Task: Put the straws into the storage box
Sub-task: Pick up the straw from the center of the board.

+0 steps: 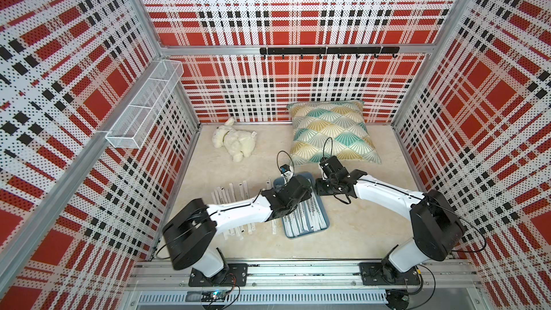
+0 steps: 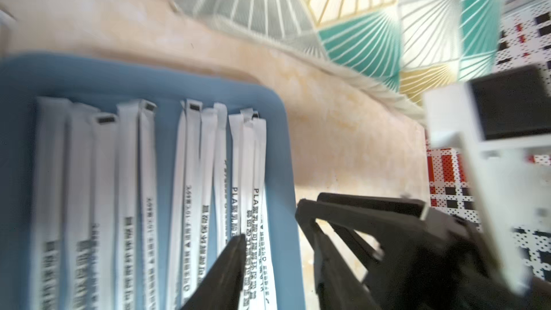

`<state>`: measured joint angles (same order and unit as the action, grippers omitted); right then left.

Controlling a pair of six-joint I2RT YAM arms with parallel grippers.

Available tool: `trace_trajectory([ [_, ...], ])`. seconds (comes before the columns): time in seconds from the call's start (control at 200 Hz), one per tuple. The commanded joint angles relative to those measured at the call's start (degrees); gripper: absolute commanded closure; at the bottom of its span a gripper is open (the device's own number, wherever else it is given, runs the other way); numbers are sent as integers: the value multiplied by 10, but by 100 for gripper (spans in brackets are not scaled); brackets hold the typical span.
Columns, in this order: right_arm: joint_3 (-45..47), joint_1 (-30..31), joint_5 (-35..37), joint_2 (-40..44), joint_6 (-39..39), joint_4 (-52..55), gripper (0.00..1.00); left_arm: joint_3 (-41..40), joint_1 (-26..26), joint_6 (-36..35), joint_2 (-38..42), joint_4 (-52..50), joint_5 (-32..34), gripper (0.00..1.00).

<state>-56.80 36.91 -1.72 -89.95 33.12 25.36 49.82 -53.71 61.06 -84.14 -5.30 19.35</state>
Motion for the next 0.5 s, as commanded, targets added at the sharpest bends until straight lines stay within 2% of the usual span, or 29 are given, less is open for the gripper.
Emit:
trace_trajectory([
  [0.0,8,15,0,15,7,3,62,-55,41,-101,31,-65,17,53],
  [0.175,7,17,6,18,12,8,62,-94,89,-151,44,-118,14,53],
  [0.406,-1,18,7,6,12,10,62,-119,135,-169,48,-108,6,59],
  [0.496,-4,19,7,3,10,11,62,-125,151,-182,23,-93,-9,61],
])
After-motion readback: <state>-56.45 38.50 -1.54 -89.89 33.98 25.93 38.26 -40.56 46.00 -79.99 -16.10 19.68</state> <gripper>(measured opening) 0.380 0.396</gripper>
